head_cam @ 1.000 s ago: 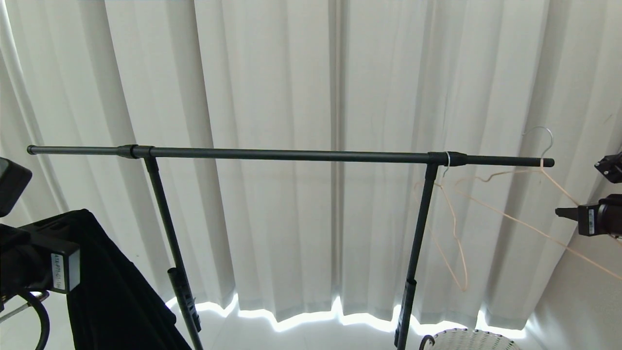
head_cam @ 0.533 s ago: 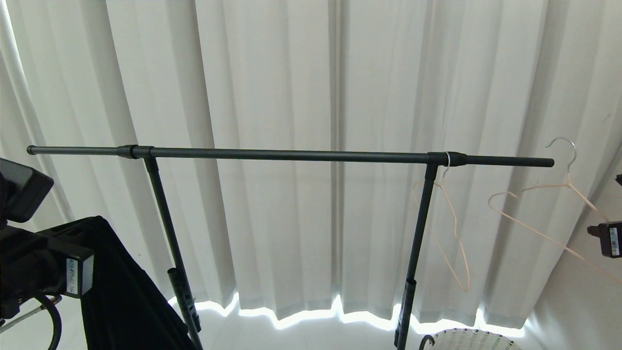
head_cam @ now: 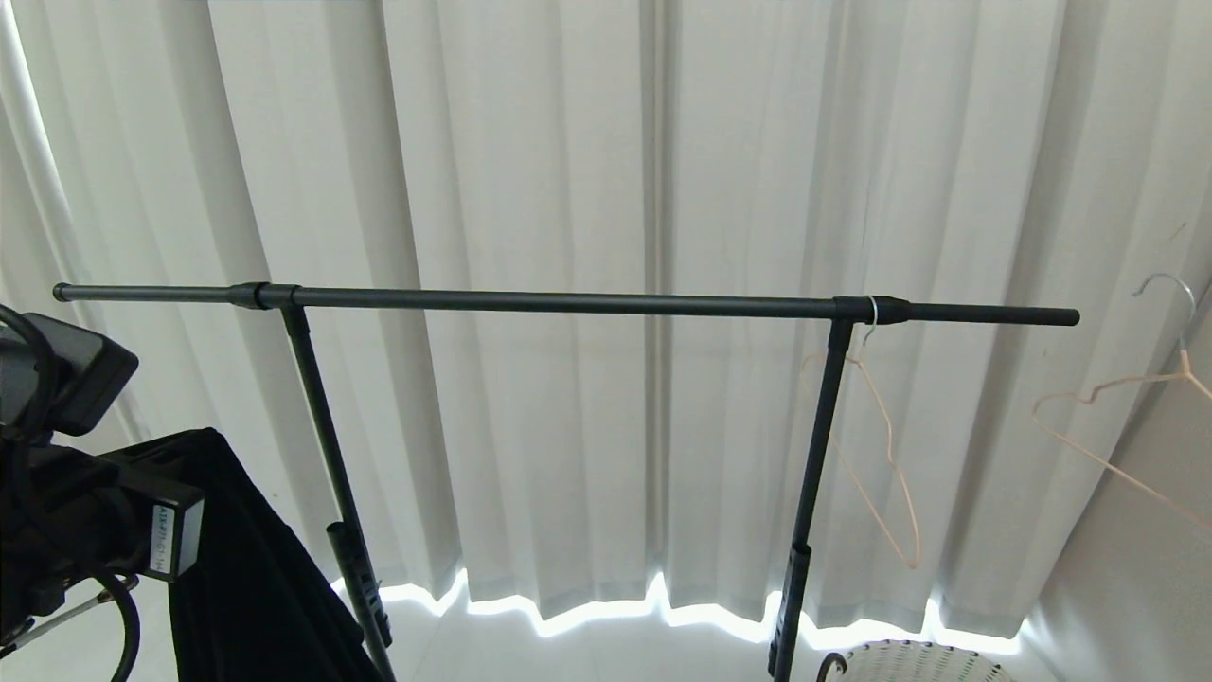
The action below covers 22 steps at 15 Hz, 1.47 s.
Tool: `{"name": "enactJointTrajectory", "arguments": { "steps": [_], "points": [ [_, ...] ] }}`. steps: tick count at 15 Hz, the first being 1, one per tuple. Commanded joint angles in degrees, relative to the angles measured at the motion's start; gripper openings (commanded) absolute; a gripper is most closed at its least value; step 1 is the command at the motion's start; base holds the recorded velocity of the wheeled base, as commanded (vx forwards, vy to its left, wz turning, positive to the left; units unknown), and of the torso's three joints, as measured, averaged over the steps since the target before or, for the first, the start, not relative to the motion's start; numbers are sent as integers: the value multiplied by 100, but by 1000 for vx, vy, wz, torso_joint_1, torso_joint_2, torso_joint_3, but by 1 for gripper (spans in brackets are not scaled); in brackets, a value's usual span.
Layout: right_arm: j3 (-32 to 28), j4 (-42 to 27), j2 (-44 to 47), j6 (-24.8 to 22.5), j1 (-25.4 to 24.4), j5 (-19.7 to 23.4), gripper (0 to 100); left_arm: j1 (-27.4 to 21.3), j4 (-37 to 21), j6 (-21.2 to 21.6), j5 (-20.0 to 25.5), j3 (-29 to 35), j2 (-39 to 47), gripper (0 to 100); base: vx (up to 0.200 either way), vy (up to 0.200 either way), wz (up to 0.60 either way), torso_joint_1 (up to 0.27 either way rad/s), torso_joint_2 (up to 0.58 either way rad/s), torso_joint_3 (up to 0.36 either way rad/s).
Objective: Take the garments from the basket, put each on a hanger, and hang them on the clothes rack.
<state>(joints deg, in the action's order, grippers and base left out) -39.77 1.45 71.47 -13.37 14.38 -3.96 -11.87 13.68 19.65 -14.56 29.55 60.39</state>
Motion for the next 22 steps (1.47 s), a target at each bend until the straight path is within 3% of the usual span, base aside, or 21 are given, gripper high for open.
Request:
{"name": "enactJointTrajectory", "arguments": {
  "steps": [1, 4, 13, 19, 22],
  "points": [
    [-5, -145, -353, 1, 3, -8, 0, 1, 3, 4, -3, -2, 8, 0, 0, 0, 0, 0, 0, 0],
    [13, -409, -687, 1, 3, -8, 0, 27, 3, 30, -39, -19, -19, 0, 0, 0, 0, 0, 0, 0],
    [30, -708, -1136, 1, -6, 1, 0, 80, 12, 74, -30, -19, -36, 0, -200, 0, 0, 1, 2, 3],
    [74, -699, -1320, 45, -182, 45, 0, 80, 12, 74, -30, -2, -45, 0, 0, 0, 0, 0, 0, 0],
    [74, -664, -1470, 450, -524, 168, 0, 80, 12, 83, -39, 7, -45, 0, 0, 200, 0, 2, -1, 4]
  ]
}}
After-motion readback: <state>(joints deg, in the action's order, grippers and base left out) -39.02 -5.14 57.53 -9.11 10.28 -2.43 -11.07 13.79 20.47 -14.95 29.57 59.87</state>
